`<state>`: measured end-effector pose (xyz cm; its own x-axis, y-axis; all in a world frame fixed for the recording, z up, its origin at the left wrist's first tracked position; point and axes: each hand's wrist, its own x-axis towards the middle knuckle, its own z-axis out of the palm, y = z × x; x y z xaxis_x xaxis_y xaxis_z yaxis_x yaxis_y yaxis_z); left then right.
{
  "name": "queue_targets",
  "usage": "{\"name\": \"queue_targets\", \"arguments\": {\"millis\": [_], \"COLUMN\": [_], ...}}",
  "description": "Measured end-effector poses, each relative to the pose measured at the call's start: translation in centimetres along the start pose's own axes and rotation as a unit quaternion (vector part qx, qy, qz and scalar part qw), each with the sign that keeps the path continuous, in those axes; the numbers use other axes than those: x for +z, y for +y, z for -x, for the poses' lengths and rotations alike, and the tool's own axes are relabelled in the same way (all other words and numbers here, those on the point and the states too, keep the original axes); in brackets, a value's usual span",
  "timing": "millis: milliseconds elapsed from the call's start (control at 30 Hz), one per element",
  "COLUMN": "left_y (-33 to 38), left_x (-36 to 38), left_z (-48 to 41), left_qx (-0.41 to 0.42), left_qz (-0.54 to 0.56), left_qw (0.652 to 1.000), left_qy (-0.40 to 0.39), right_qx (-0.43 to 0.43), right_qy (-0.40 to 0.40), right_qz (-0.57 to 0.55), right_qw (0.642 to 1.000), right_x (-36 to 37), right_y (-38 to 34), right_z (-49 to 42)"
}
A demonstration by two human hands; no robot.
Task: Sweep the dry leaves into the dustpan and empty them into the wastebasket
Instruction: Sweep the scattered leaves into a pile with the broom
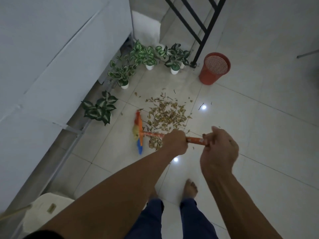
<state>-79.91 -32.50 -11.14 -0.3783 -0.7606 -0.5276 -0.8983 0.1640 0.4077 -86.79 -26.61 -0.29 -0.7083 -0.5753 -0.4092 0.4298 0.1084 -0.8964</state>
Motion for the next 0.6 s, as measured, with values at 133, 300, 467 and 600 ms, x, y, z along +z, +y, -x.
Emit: {"name": "queue_targets", "arguments": {"millis": [133, 300, 467, 600], "left_y": [1.0, -1.4, -4.6, -5.2], "left_x": [-1.5, -3.0, -4.1, -3.8], "left_z": [0.0, -1.1, -2.7, -3.8], "left_qx": [0.002, -0.036, -0.064, -0.043], "left_qz": [-0.035, -0.071, -0.057, -0.043], "left_qw": [0.999, 0.997, 0.996, 0.998], "left_qy": [0.022, 0.023, 0.003, -0.035], "right_qx": [-0.017, 0.004, 0.018, 0.017], "right_qy": [0.002, -0.026, -0.038, -0.022], "right_qz": [-0.009, -0.058, -0.045, -0.005], "right_qw": [1.000, 0.998, 0.998, 1.000], "right_x": [0.3, 2.9, 5.7, 6.3], "right_y": [-2.0, -0.9, 1.7, 3.3], "right_z": [-0.1, -0.6, -1.5, -1.9]}}
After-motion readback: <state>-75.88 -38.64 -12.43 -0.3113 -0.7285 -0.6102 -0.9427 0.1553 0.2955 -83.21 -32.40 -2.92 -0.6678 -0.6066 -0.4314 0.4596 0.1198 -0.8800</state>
